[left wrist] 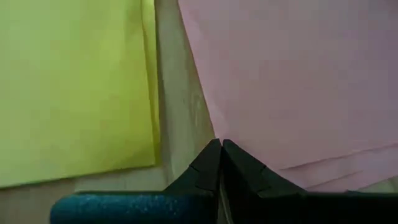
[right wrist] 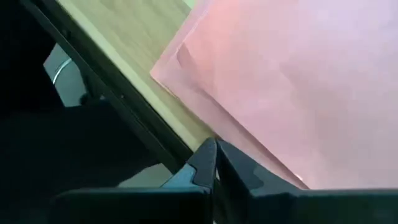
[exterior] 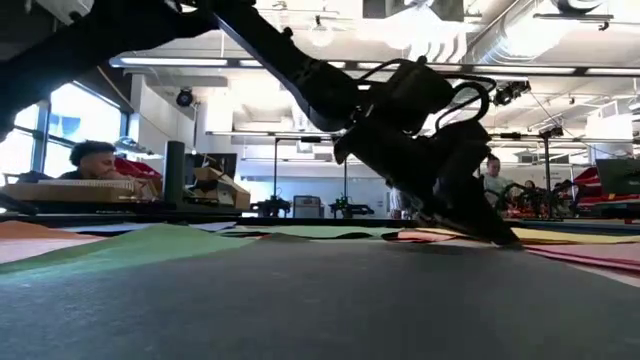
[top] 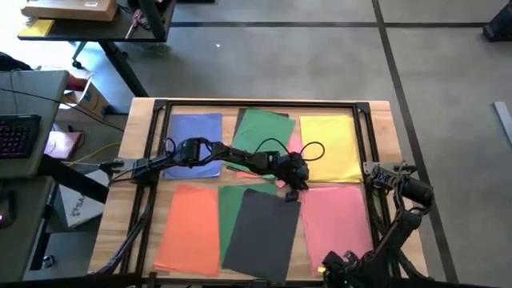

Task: Organize paper
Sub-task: Stack the top pink paper on the bottom pink paper

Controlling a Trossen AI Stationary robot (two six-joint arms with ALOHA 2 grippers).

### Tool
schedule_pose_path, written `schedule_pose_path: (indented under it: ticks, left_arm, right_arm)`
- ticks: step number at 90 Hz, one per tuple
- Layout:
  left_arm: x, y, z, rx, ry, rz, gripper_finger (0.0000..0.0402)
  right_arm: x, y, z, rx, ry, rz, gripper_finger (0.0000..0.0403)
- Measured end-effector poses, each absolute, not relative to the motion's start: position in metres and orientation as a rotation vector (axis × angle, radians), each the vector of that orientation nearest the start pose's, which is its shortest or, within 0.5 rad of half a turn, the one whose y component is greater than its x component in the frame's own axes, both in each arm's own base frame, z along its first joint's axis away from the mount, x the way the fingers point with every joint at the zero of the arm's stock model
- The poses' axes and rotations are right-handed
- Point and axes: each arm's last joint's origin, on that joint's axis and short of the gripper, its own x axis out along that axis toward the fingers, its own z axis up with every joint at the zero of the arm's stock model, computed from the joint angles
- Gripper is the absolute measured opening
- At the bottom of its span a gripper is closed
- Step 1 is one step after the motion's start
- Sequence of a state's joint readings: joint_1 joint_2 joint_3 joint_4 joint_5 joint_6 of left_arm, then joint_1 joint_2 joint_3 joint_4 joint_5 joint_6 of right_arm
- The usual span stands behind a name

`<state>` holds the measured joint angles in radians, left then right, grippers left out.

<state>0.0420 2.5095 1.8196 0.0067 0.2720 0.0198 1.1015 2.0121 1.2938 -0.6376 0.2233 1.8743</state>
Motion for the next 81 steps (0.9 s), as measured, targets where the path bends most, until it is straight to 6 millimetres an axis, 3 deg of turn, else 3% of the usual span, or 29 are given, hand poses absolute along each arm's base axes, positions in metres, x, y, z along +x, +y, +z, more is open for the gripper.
schedule_pose_path:
  ticks: [33,57,81]
  left_arm:
    - [0.535,0.015,0.089,-0.066,0.661,-0.224,0.0]
    - [0.536,0.016,0.1,-0.041,0.655,-0.214,0.0]
    - [0.538,0.014,0.115,0.042,0.704,-0.186,0.0]
  right_arm:
    - [0.184,0.331,0.141,0.704,1.181,-0.488,0.0]
    - [0.183,0.335,0.142,0.735,1.203,-0.466,0.0]
    - [0.186,0.349,0.164,0.771,1.182,-0.419,0.0]
